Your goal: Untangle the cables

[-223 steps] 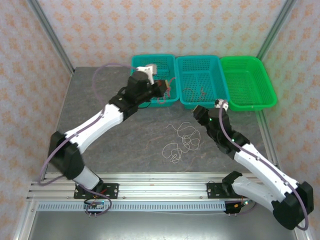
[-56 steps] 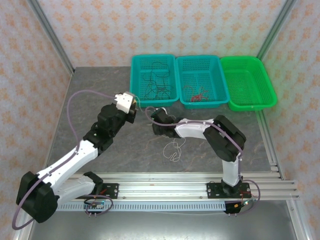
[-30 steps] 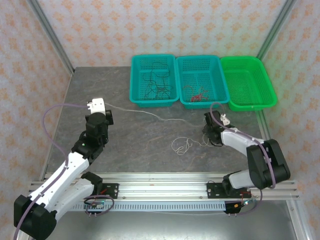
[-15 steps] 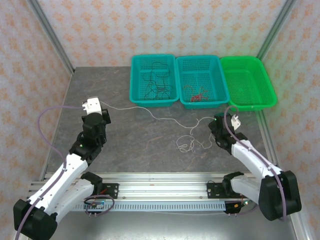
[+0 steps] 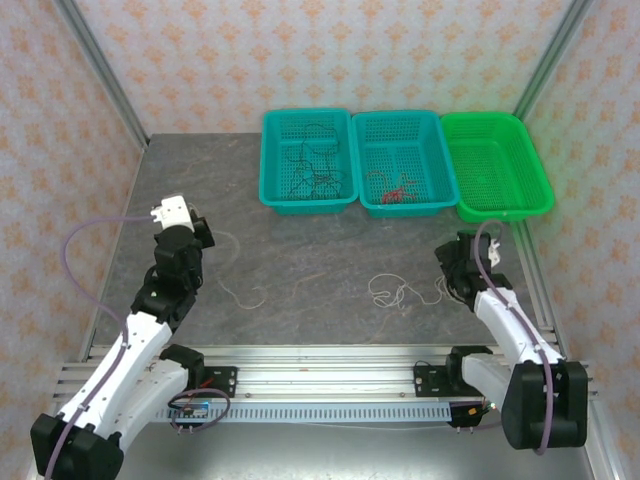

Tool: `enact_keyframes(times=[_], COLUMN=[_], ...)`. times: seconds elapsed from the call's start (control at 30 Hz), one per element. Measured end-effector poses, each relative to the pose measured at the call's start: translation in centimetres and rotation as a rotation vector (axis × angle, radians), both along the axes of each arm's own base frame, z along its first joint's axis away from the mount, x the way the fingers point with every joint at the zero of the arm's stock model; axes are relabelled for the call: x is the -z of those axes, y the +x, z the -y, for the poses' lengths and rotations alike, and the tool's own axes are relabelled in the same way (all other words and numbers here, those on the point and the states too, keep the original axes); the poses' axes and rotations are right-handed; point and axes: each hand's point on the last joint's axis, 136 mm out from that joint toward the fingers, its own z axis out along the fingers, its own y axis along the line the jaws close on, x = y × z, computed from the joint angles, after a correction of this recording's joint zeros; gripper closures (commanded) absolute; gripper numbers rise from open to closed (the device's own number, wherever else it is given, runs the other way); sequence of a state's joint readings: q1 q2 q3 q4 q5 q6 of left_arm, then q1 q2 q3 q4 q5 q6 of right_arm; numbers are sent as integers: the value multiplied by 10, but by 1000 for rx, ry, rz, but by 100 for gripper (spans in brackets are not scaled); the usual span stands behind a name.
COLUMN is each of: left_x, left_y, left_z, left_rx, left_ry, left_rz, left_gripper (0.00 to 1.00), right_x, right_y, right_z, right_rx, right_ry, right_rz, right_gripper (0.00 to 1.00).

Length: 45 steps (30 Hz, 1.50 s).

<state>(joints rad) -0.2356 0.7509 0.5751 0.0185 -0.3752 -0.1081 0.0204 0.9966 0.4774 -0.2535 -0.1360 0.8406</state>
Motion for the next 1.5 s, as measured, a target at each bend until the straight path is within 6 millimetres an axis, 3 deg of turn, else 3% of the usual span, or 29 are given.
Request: enact_keyframes(times=[0.17, 0.27, 0.47, 0.53, 0.6, 0.67, 0.77, 0.93, 1.0, 1.07, 1.2, 1.23, 1.3, 1.5], left_x=[14, 18, 3, -6, -22, -37, -61, -80, -82, -83, -82, -83, -83, -77], left_y=[12, 23, 31, 28, 23, 17, 8, -1, -2, -4, -5, -4, -3, -7], left_z=[20, 45, 100, 121, 147, 171, 201, 224, 228, 230, 231, 230, 227, 219], left_rx=[108, 240, 507, 603, 713, 805, 918, 1009, 1027, 1037, 1035, 1029, 1013, 989], left_ry=[-19, -52, -109, -110, -99, -80, -53, -41, -35, -33, -30, -23, -10, 30], left_rz=[-44, -65, -35, -23, -1, 23, 64, 99, 103, 105, 105, 107, 109, 127], left_gripper=[100, 100, 100, 100, 100, 100, 100, 100, 100, 100, 100, 100, 96, 54], right_x=[-12, -47, -143, -172, -194, -201, -195, -152, -138, -125, -120, -121, -126, -148], right_y=[8, 24, 47, 48, 39, 21, 0, 4, 11, 21, 41, 44, 49, 61], right_z=[-29, -61, -97, -119, -156, -198, -248, -286, -296, -305, -312, -312, -310, -291], right_rx=[-177, -346, -530, -633, -793, -969, -1169, -1292, -1316, -1328, -1292, -1276, -1247, -1110], right_ry=[32, 75, 119, 94, 46, 1, -47, -148, -161, -169, -187, -193, -204, -185], right_rz=[39, 155, 493, 572, 647, 710, 801, 840, 824, 801, 795, 797, 811, 823], right_gripper=[14, 0, 1, 0, 1, 1, 1, 1, 11, 45, 95, 100, 100, 100])
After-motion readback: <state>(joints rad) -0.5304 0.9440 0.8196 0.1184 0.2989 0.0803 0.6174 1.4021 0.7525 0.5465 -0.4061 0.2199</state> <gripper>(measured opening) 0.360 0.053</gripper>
